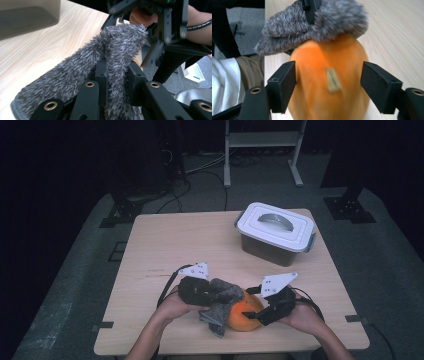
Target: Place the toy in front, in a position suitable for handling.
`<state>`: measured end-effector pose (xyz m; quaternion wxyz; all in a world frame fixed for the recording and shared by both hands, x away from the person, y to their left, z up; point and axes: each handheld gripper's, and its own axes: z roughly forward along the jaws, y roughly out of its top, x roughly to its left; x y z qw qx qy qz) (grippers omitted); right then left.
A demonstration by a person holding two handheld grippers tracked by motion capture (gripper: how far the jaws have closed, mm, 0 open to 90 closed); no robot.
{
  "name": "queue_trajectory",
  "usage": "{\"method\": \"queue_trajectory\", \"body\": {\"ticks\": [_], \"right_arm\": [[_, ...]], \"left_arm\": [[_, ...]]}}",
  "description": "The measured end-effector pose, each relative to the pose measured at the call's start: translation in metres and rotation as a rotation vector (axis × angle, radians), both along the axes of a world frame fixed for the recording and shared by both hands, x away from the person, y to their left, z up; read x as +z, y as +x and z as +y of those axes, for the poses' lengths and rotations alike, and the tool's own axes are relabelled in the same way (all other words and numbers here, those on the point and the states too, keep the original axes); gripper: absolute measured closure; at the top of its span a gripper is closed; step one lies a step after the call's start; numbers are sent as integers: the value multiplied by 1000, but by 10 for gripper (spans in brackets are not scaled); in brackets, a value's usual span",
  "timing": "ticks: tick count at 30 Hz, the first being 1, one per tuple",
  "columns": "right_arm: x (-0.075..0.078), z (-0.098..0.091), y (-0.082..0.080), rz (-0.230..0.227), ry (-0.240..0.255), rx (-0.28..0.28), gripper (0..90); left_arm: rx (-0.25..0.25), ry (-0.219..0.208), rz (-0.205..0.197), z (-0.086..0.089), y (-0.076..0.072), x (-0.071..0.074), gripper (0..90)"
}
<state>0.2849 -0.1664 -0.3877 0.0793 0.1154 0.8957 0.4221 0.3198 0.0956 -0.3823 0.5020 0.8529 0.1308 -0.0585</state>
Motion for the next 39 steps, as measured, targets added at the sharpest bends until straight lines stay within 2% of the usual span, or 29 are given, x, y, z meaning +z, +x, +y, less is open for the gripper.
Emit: {"method": "queue_trajectory", "body": {"ticks": [3,6,8,12,13,15,20,23,26,28,29,32,36,39], "right_arm": [[-5,7,2,3,-28,-15,238],[-13,6,7,40,-18,-20,264],[-18,5,8,60,-3,-19,341],[-20,2,8,36,-12,1,535],[-18,2,8,14,-26,14,563],[-15,3,7,3,-22,22,586],[-9,9,13,8,31,47,590],[-7,21,18,2,60,90,588],[-10,26,21,14,93,129,585],[-18,28,21,16,64,160,581],[-20,27,20,15,75,168,578],[-21,19,19,21,81,150,572],[-25,1,23,46,101,128,561],[-28,-12,27,69,119,119,551]], "left_arm": [[-7,11,-8,-4,-1,1,740],[-9,23,-2,-5,-1,-1,740],[-8,20,3,-4,1,-3,740],[-5,-2,12,-1,1,-3,740],[-6,-3,9,0,2,-2,740],[-6,-12,8,2,2,0,740],[12,-29,-14,12,4,13,740],[27,-53,-18,21,4,20,740],[40,-39,-19,27,5,21,740],[52,-11,-18,29,6,16,740],[55,4,-13,30,6,11,739],[56,-5,6,33,6,3,740],[64,11,24,36,6,-5,739],[63,-8,46,34,6,-9,737]]}}
